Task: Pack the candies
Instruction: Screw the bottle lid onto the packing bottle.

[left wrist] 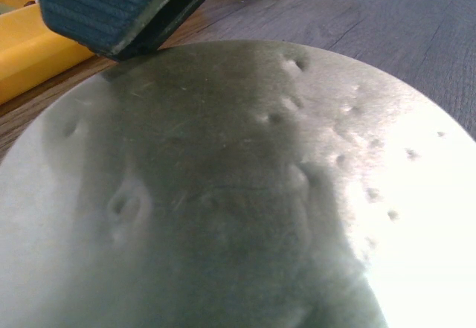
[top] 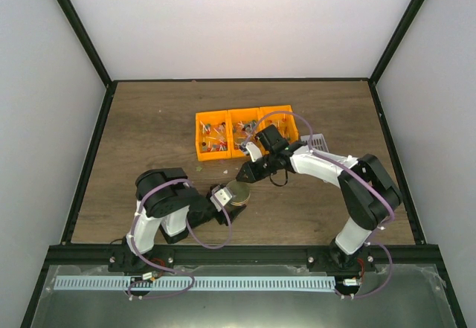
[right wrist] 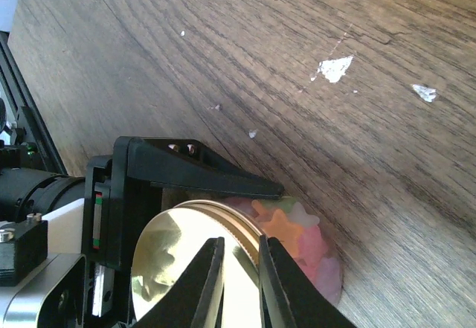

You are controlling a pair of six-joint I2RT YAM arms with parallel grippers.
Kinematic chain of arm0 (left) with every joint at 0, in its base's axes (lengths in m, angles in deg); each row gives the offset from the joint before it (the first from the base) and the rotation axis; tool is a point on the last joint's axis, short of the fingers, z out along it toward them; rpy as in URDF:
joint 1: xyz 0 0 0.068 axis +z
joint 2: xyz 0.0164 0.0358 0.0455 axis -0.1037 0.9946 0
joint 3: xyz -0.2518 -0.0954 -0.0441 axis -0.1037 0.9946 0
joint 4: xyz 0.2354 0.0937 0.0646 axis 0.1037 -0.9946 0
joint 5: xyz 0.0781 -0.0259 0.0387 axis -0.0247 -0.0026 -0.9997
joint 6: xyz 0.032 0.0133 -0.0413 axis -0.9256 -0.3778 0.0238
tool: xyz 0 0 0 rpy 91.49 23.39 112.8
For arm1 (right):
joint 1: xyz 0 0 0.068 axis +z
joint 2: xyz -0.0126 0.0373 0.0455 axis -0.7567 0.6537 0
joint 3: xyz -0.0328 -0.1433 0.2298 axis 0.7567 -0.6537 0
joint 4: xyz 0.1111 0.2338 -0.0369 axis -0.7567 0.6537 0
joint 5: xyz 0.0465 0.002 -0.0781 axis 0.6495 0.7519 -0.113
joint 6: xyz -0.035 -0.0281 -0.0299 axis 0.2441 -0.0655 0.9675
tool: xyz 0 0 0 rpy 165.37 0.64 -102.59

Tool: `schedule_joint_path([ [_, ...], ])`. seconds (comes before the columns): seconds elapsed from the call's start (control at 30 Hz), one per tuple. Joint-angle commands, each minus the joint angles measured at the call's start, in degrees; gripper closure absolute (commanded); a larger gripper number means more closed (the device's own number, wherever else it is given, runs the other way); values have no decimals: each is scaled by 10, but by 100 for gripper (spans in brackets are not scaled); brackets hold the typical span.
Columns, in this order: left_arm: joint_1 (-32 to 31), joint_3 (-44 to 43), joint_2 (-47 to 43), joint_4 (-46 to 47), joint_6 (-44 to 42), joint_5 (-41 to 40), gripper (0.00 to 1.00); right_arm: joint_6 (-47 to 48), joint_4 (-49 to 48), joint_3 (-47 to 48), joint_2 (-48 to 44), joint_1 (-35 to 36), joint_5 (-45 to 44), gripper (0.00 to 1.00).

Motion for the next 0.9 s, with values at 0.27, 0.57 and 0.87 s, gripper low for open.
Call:
schedule_joint_path([
  [0.27, 10, 48, 53, 126, 65, 5, 17, 11, -11, -37, 1, 13, 10, 89],
  [0.57, 11, 47, 57, 126, 74, -11, 17, 16, -20, -90, -12, 18, 33, 96],
  [0.87, 14, 43, 58, 126, 84, -23, 17, 4, -50, -165, -20, 31, 126, 99],
])
